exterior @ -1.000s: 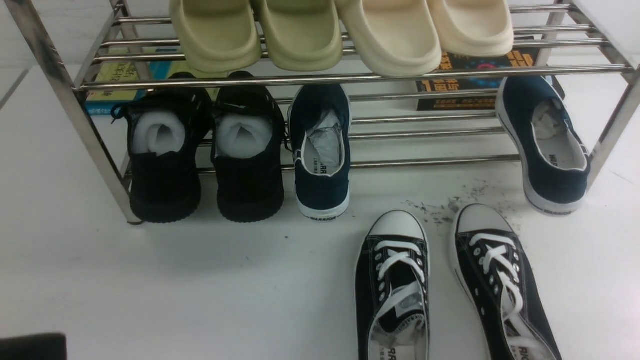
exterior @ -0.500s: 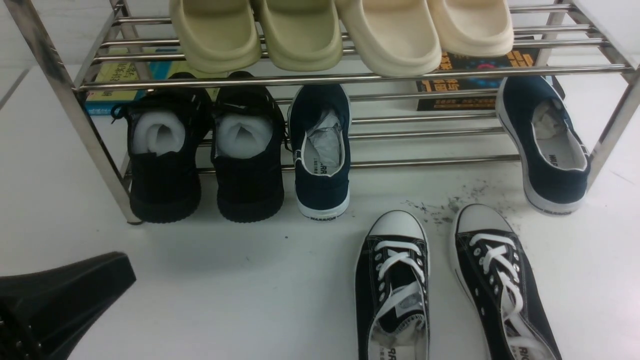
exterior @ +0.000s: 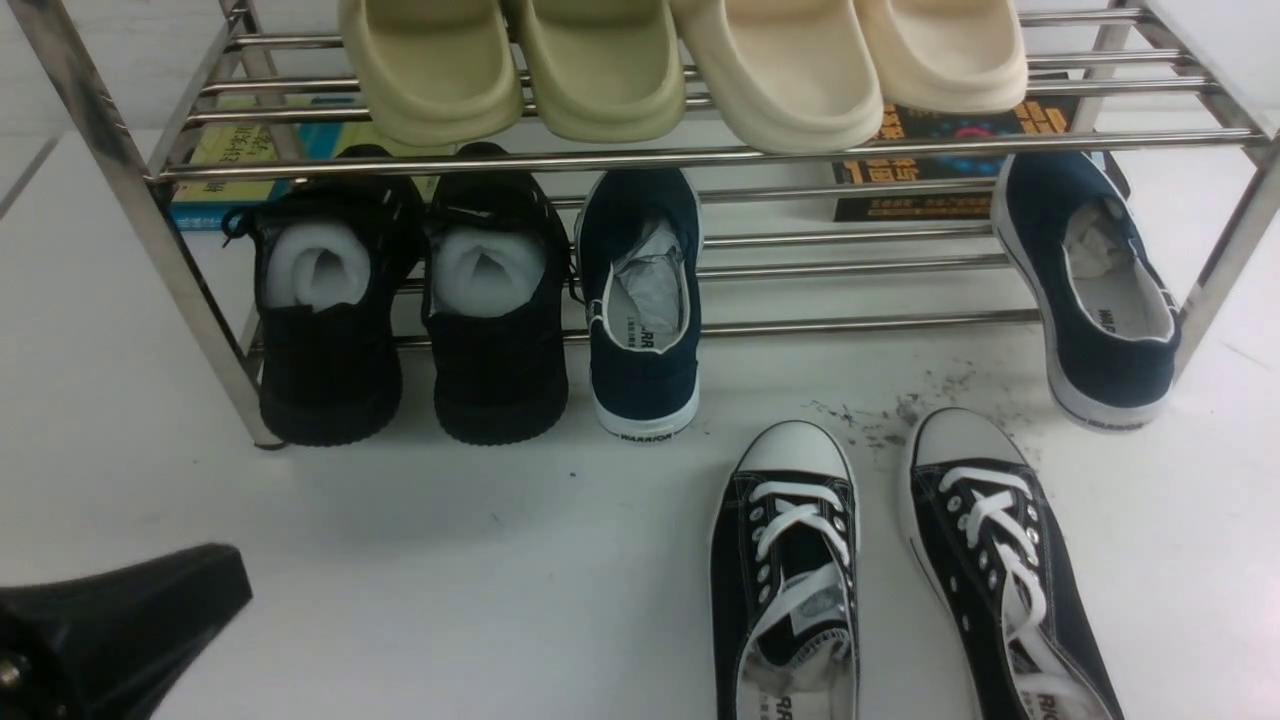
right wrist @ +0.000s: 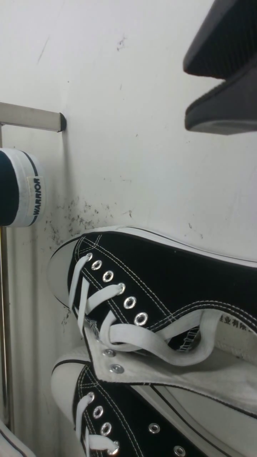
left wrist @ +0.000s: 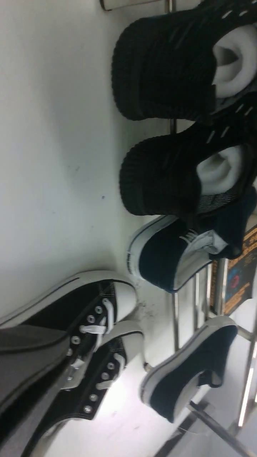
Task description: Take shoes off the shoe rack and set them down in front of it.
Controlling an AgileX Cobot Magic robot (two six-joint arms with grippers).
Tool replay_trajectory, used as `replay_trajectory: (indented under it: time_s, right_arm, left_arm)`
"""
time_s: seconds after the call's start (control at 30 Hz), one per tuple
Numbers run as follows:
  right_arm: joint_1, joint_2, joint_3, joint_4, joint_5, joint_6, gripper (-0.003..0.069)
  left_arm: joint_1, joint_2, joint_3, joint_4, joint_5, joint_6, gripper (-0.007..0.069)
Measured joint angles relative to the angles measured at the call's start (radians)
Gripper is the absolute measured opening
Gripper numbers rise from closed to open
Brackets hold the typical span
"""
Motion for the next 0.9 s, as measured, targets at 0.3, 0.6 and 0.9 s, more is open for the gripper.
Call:
replay_trajectory:
  time_s: [0.3, 0.6, 0.9]
  right_arm:
    - [0.000, 0.000, 0.000, 0.000, -0.001, 0.000, 0.0189]
    - [0.000, 0.000, 0.001, 0.000, -0.001, 0.000, 0.0205]
    - [0.000, 0.000, 0.001, 0.000, -0.002, 0.000, 0.0215]
  left_arm:
    - [0.216, -0.025, 0.161, -0.477, -0.285, 0.535, 0.0053]
    - [0.731, -0.025, 0.335, -0.682, -0.400, 0.803, 0.0058]
    - [0.941, -0.146, 0.401, -0.644, -0.330, 0.745, 0.0064]
